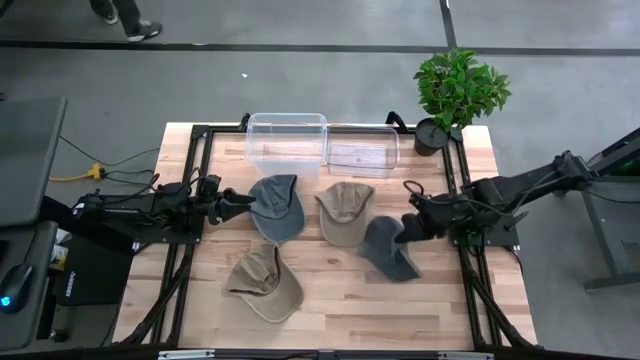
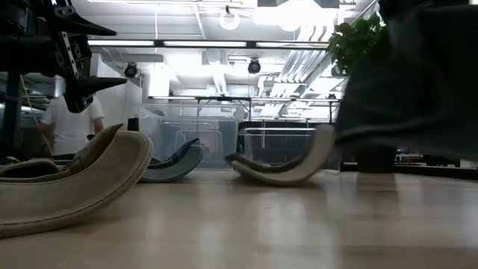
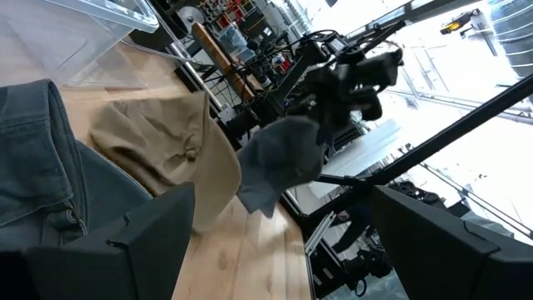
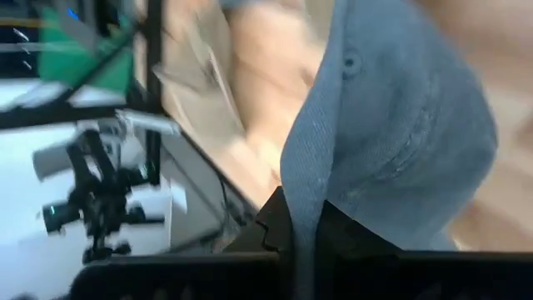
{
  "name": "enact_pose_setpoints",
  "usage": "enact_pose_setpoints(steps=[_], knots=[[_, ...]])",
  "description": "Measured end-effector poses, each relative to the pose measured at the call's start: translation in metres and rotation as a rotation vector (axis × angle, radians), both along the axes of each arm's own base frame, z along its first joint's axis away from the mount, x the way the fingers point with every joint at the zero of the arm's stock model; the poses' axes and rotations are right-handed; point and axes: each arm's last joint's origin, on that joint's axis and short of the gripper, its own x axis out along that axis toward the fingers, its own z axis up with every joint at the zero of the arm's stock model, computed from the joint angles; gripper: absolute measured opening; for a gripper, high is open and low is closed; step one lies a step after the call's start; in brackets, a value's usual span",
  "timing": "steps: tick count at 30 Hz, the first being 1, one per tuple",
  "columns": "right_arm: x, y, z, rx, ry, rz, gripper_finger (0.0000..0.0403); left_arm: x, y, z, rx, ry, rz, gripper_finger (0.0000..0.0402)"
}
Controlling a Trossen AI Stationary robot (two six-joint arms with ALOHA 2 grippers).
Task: Pick & Place hat
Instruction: Put the bottom gray cap into the transparent bin
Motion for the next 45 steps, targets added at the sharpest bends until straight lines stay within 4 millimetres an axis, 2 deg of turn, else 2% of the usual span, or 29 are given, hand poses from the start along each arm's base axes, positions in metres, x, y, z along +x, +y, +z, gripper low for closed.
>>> enact_pose_setpoints(steps=[6,15,20,34,45], knots=[[0.004,-0.014,0.023,-0.221,-0.112,-0.111,0.0003,0.0,0.0,0.0,0.0,0.0,-0.001,0.034],[0.006,-0.03,0.038,-0.437,-0.165,-0.065,0.0003,0.0,0.0,0.0,0.0,0.0,-0.001,0.034],[-0.001,-0.045,0.045,-0.556,-0.186,-0.081,0.0003,0.0,0.0,0.0,0.0,0.0,-0.004,0.034],[0.005,-0.09,0.056,-0.72,-0.293,-0.064,0.0003,0.0,0.0,0.0,0.0,0.0,-0.004,0.034],[0.012,-0.133,0.049,-0.842,-0.251,-0.038,0.0003,0.0,0.0,0.0,0.0,0.0,-0.003,0.034]])
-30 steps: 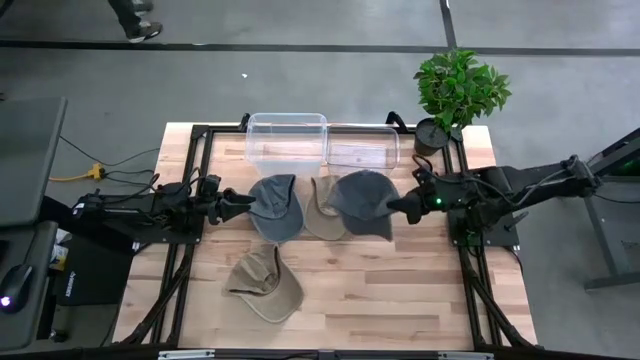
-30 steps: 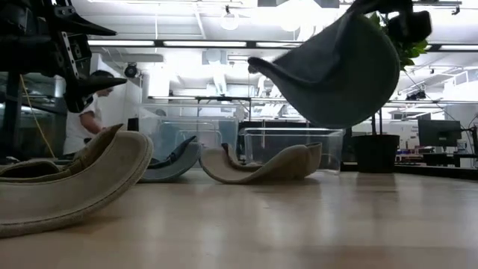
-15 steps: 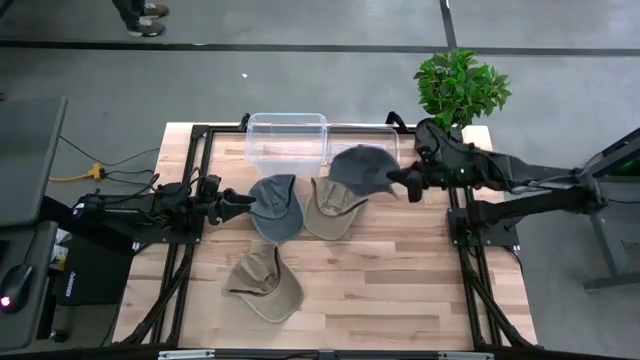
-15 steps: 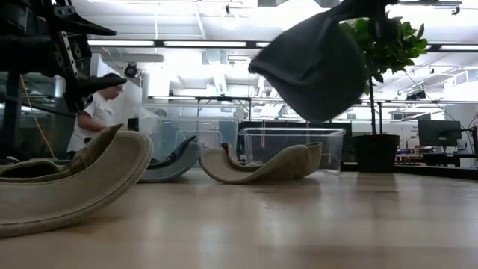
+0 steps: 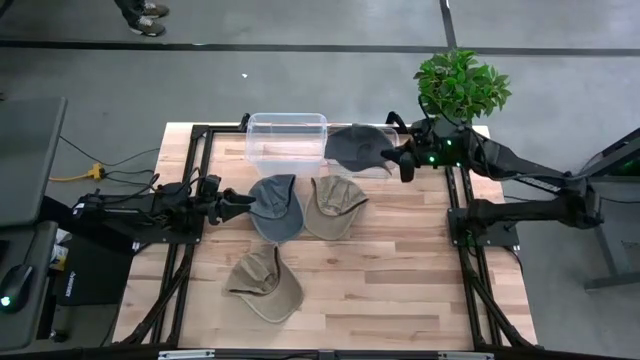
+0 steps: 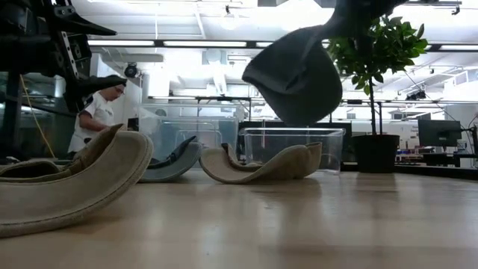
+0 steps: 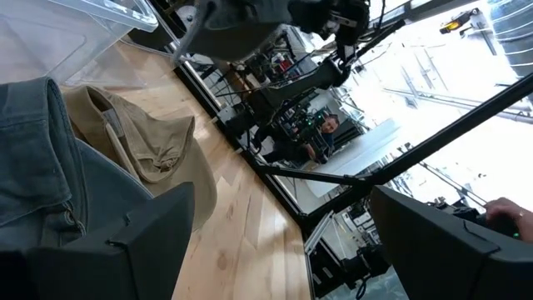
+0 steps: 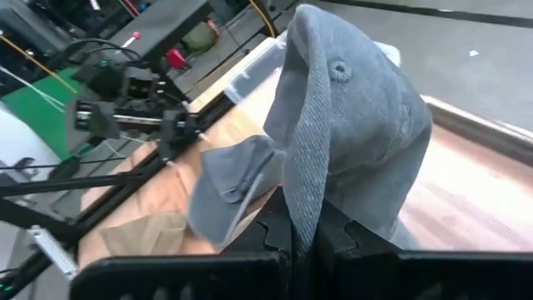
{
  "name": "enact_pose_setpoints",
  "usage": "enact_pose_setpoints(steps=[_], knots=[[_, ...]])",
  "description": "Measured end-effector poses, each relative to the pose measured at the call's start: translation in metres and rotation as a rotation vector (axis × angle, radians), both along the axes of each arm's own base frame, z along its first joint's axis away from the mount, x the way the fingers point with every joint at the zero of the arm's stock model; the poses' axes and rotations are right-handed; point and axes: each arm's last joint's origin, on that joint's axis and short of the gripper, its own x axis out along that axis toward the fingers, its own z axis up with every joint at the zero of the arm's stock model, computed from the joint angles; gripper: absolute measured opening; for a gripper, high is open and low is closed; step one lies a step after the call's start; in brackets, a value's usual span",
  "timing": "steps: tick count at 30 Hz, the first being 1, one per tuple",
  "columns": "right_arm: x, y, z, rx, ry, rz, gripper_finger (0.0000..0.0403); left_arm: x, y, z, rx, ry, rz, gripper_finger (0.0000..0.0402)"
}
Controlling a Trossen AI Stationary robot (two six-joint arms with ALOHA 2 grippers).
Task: Pick & Place hat
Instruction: Put the bottom gray cap into the transparent bin
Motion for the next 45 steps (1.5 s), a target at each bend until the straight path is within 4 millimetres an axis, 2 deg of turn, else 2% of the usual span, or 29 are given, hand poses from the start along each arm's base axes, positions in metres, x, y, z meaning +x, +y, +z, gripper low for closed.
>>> enact_pose_setpoints(steps=[10,15,20,26,38,45], knots=[[0.005,-0.028,0.001,-0.097,-0.047,-0.028,0.0003,0.0,0.0,0.0,0.0,0.0,0.003,0.034],[0.01,-0.04,-0.001,-0.033,-0.092,-0.069,0.0003,0.0,0.0,0.0,0.0,0.0,0.003,0.034],[0.012,-0.052,-0.018,0.103,-0.088,-0.175,0.0003,0.0,0.0,0.0,0.0,0.0,0.003,0.034],[0.01,-0.06,-0.038,0.153,-0.065,-0.327,0.0003,0.0,0.0,0.0,0.0,0.0,0.003,0.034],[0.01,-0.061,-0.095,0.336,-0.259,-0.378,0.0003,0.0,0.0,0.0,0.0,0.0,0.002,0.034],[0.007,-0.069,-0.104,0.318,-0.234,-0.458,0.0009,0.0,0.0,0.0,0.0,-0.001,-0.001,0.034]])
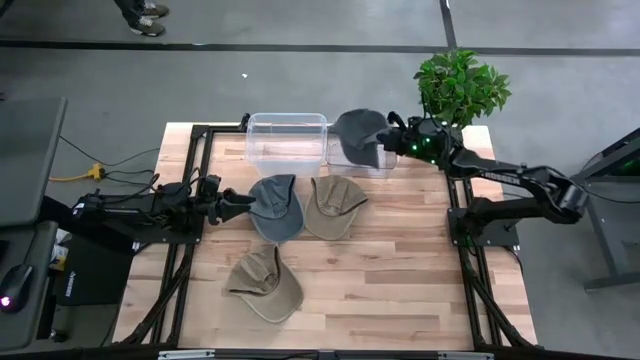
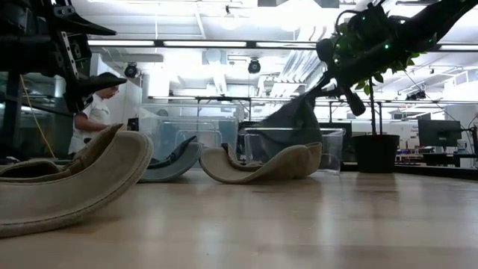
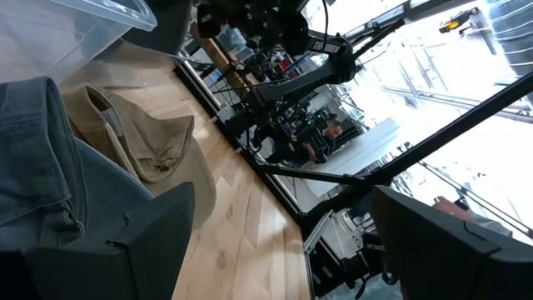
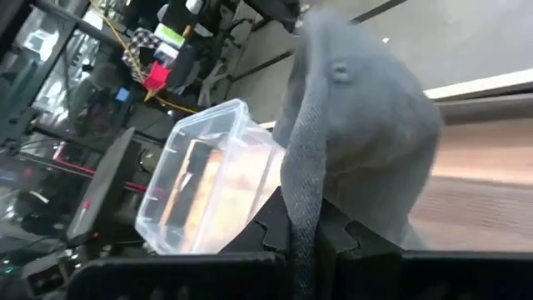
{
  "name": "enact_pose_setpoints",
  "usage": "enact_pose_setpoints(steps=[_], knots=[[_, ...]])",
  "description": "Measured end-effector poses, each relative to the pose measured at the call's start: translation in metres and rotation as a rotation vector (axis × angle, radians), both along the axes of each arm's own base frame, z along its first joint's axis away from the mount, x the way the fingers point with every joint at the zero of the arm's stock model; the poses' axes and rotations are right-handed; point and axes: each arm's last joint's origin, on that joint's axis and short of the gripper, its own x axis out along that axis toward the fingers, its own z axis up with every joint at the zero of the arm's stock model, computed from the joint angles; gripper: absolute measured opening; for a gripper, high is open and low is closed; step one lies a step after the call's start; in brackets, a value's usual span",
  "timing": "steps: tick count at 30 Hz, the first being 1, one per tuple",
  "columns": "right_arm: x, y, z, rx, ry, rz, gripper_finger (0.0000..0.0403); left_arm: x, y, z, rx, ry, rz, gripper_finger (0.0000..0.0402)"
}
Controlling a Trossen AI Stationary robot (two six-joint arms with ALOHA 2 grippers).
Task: Pick & Place hat
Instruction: Put the bottom gray cap into the transparent bin
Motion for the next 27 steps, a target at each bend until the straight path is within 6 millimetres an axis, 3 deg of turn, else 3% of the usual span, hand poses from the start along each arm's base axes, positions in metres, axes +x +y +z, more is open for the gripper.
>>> enact_pose_setpoints(steps=[6,11,23,27], knots=[[-0.001,0.0,-0.004,0.015,0.043,0.008,0.0018,0.0,0.0,0.0,0.0,0.0,0.001,0.034],[-0.002,0.0,-0.007,0.026,0.079,0.015,0.0049,0.0,0.0,0.0,0.0,0.0,0.0,0.034],[-0.003,0.001,-0.01,0.015,0.125,0.054,0.0224,0.0,0.0,0.0,0.0,0.001,0.001,0.034],[-0.003,0.002,-0.011,0.018,0.129,0.067,0.0265,0.0,0.0,0.0,0.0,0.001,0.001,0.034]])
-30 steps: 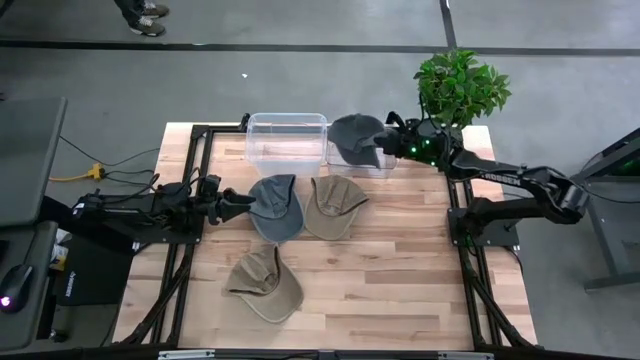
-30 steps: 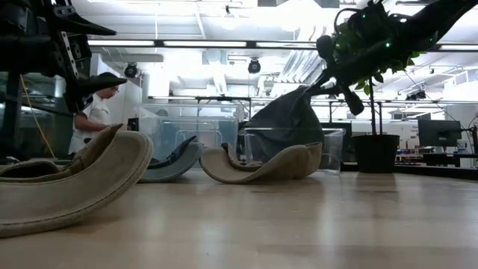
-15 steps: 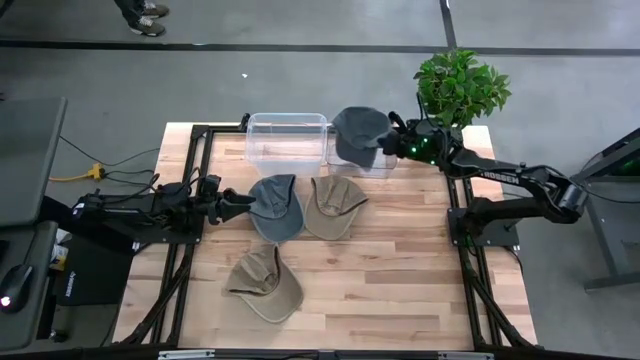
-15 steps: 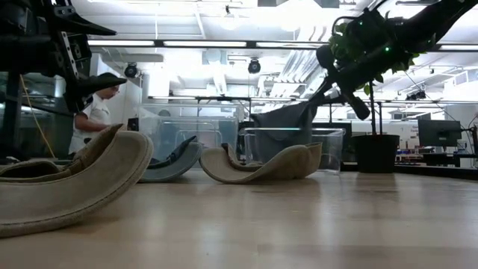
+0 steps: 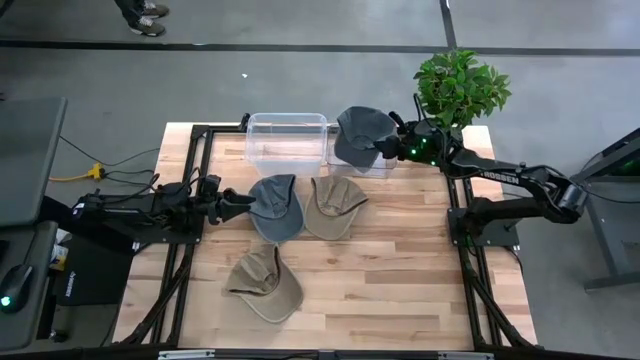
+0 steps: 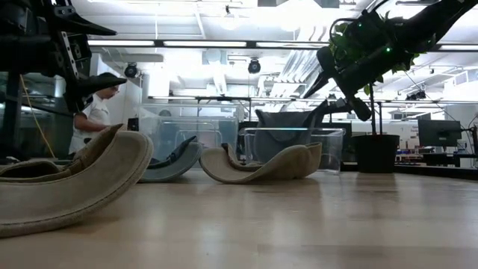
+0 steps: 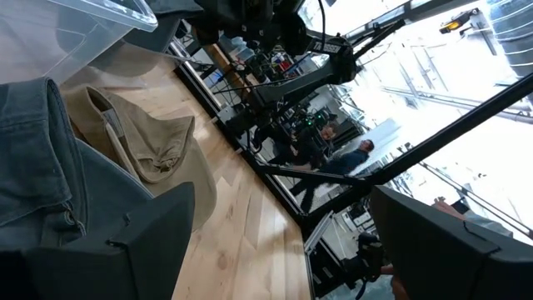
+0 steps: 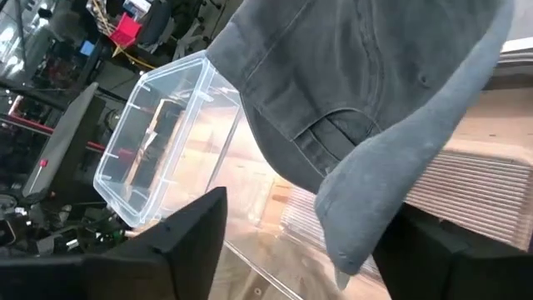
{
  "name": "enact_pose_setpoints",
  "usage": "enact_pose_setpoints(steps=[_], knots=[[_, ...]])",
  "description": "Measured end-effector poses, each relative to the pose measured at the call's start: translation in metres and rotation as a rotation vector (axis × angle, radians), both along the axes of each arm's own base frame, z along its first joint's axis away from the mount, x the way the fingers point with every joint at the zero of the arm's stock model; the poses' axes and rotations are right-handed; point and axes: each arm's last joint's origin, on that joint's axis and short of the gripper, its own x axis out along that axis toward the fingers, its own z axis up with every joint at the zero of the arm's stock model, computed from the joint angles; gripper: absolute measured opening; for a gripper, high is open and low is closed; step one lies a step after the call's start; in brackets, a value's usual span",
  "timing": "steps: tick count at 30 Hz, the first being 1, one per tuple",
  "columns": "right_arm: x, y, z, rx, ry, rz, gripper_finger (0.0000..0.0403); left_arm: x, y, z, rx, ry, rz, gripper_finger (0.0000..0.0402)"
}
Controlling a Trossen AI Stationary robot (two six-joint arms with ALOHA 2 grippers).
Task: Pick & Place hat
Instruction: Put the bottom gray cap into the transparent bin, then put the top brown cap into the white bin
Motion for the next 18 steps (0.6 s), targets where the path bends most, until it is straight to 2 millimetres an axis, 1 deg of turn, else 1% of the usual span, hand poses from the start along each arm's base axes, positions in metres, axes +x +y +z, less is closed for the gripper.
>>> enact_pose_setpoints(steps=[2,8,13,18], knots=[[-0.002,0.001,0.0,0.009,0.007,0.004,0.0273,0.0,0.0,0.0,0.0,0.0,0.001,0.034],[-0.016,0.005,0.005,0.048,0.04,-0.056,0.0275,0.0,0.0,0.0,0.0,0.0,0.001,0.034],[-0.029,0.015,0.007,0.115,0.081,-0.127,0.0275,0.0,0.0,0.0,0.0,0.0,0.001,0.034],[-0.04,0.025,0.009,0.168,0.108,-0.139,0.0275,0.0,0.0,0.0,0.0,0.0,0.001,0.034]])
